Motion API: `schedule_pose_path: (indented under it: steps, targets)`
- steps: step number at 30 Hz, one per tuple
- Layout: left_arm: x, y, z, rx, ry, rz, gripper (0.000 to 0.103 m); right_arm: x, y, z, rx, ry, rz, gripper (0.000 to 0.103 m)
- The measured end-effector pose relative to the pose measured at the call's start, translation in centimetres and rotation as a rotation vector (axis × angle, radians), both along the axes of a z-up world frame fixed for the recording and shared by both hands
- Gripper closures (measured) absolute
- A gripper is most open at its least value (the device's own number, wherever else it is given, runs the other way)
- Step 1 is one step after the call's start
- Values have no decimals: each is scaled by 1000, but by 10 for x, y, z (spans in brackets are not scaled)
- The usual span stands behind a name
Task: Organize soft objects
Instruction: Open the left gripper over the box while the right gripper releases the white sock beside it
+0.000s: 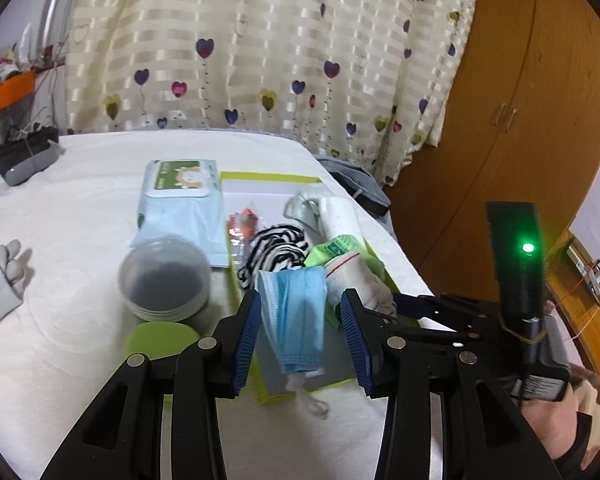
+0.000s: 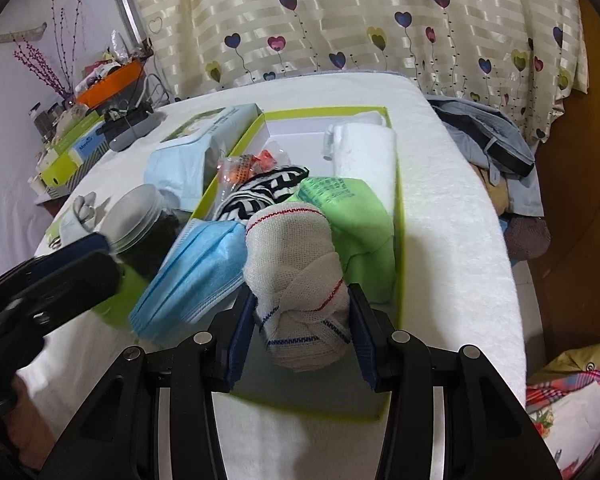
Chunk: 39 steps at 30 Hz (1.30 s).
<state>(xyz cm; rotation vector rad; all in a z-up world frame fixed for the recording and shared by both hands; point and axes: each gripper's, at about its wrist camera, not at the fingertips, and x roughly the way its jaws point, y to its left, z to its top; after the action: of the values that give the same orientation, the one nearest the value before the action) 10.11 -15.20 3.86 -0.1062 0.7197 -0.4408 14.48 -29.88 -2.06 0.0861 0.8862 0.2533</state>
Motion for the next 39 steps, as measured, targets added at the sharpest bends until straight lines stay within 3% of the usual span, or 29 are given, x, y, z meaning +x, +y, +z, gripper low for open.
schedule_pose_path:
  steps: [14,31,39]
  targets:
    - [6,30,1,-14,-6,56,63,45,5,-2,5,-11,-27,56]
    - [-8,40,4,5,-24,62,63,-20,10,39,-25,-137,-38,55]
    - [-25,52,6,46,-39,115,63,-47,20,53,-19,-183,-15,51]
